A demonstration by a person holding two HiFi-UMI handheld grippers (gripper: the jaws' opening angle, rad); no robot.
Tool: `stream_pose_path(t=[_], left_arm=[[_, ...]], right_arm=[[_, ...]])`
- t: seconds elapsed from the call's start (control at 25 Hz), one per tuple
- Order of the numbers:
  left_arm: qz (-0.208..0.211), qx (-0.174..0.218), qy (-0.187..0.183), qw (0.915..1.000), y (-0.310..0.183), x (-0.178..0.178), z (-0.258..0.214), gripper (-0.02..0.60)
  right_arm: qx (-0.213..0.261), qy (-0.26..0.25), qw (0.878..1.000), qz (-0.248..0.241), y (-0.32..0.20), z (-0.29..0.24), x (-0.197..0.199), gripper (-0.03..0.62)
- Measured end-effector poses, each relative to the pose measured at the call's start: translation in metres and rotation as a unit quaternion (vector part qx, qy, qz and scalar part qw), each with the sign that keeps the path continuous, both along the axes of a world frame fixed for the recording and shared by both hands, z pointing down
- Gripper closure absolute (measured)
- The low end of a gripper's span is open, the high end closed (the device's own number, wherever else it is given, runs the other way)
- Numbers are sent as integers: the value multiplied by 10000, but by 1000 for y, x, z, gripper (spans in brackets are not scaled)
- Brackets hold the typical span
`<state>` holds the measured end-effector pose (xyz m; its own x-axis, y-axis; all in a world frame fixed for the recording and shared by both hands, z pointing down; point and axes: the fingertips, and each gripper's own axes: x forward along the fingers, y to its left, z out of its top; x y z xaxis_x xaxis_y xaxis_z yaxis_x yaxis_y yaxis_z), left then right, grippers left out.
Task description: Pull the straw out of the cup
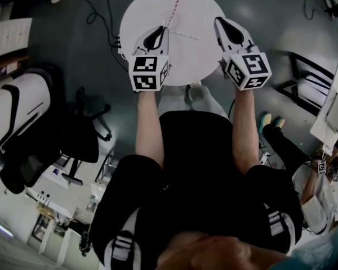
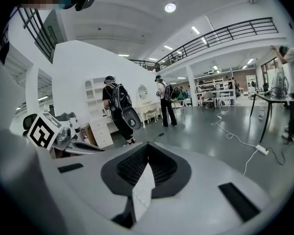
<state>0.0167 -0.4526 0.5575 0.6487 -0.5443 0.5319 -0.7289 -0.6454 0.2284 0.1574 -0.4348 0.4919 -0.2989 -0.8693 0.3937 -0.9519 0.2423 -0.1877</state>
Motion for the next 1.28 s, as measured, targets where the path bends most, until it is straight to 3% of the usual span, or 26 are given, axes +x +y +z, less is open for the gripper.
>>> stream_pose_path(t=[0.16,0.56,1.16,1.28], left_arm=[[234,-184,7,9996,-11,4,20,504],[554,-542,-68,9970,-37,29,65,451],[909,-643,-361,9931,-70,62,97,448],[930,-687,-632,9913,-72,65,105,448]], right_arm=[[-146,106,9998,84,-6,11,-2,577],[-394,172,9987,260,-22,26,0,577],[-512,393,9962,580,-22,27,19,577],[-542,422,9955,654,-19,28,24,577]])
